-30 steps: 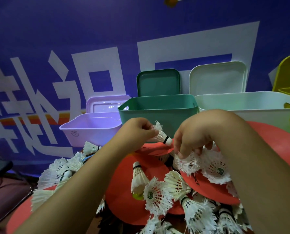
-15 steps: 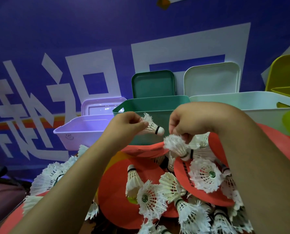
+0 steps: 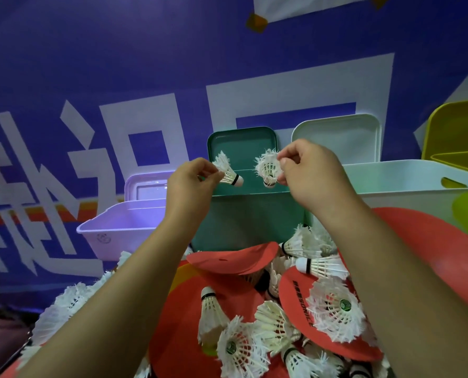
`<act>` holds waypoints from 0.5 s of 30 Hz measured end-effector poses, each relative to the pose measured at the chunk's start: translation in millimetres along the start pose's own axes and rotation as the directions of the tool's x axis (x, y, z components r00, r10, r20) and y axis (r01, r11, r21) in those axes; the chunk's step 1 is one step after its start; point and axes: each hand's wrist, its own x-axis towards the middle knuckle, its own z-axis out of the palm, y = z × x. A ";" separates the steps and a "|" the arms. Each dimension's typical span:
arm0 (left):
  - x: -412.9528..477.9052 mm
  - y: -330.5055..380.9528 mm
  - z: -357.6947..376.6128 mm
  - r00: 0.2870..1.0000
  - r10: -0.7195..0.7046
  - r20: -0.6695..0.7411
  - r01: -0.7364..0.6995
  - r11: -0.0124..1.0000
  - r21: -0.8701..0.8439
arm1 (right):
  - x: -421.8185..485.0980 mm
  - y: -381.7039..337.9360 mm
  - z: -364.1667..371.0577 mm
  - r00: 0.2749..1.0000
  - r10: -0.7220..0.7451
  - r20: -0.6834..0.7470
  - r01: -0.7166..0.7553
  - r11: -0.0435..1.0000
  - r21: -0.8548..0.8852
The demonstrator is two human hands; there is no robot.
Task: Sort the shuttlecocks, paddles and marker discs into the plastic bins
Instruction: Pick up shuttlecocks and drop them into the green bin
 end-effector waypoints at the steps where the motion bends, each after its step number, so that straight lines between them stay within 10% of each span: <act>1: 2.7 -2.2 2.3 1.000 -0.012 0.000 0.012 1.000 0.001 | -0.5 0.4 1.0 1.000 0.003 -0.016 -0.003 1.000 -0.003; 15: -13.0 -1.8 -17.4 0.967 -0.114 0.226 0.093 0.991 0.099 | -3.6 4.2 11.4 0.985 -0.030 0.173 0.053 0.990 -0.131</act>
